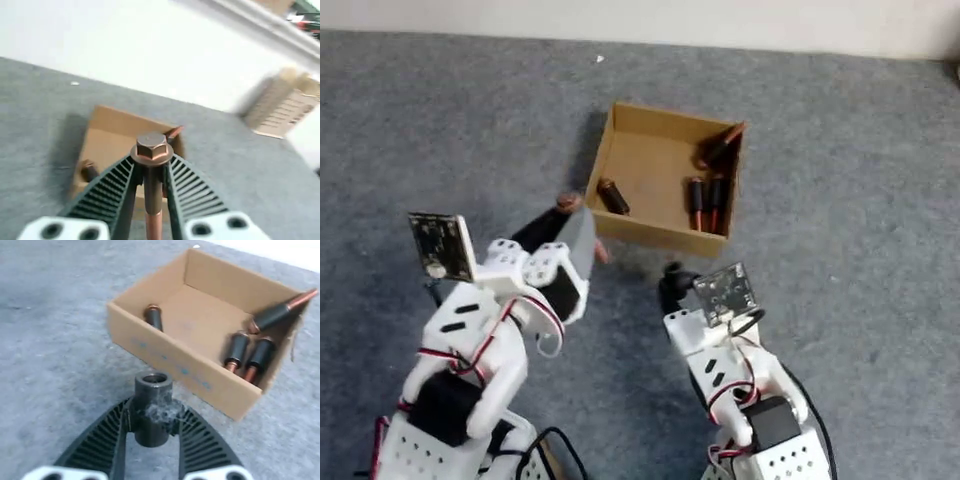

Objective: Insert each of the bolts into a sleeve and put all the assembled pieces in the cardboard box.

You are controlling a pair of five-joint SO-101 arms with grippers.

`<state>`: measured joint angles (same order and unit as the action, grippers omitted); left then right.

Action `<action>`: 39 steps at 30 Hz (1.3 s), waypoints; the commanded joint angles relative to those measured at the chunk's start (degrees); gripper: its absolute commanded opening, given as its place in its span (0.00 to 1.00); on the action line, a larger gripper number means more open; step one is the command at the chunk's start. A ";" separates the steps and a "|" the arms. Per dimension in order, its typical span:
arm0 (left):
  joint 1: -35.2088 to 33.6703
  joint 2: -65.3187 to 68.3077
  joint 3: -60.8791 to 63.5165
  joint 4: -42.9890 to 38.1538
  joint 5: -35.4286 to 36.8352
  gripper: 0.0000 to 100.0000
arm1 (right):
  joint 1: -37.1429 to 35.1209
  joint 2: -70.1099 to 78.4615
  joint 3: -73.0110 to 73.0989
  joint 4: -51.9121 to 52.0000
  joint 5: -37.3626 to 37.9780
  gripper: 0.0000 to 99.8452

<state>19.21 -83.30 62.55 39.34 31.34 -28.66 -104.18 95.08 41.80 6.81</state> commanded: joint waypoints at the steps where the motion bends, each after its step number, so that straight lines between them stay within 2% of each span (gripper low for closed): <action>1: 5.49 -1.54 3.12 -7.21 0.70 0.01 | -1.89 -1.19 -0.13 -2.42 1.23 0.01; 5: 7.60 -1.54 9.27 -14.59 0.70 0.01 | -4.00 -1.19 0.13 -5.67 6.95 0.01; 12: 10.42 -1.54 17.45 -24.79 0.70 0.01 | -5.23 -1.19 0.13 -5.85 7.65 0.01; 18: 12.97 -1.10 18.51 -25.49 0.62 0.01 | -5.23 -1.19 0.04 -5.85 7.74 0.01; 29: 8.66 -1.10 19.38 -25.85 0.70 0.01 | -5.23 -1.19 -0.40 -5.67 7.74 0.01; 35: 8.48 -1.10 24.13 -33.41 0.44 0.01 | -5.32 -1.19 -0.48 -5.67 7.74 0.01; 39: 8.75 -1.10 24.92 -34.46 0.44 0.01 | -5.32 -1.19 -0.22 -5.67 7.74 0.01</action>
<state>28.09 -84.18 88.04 7.43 31.60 -33.32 -104.18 95.34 38.11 14.11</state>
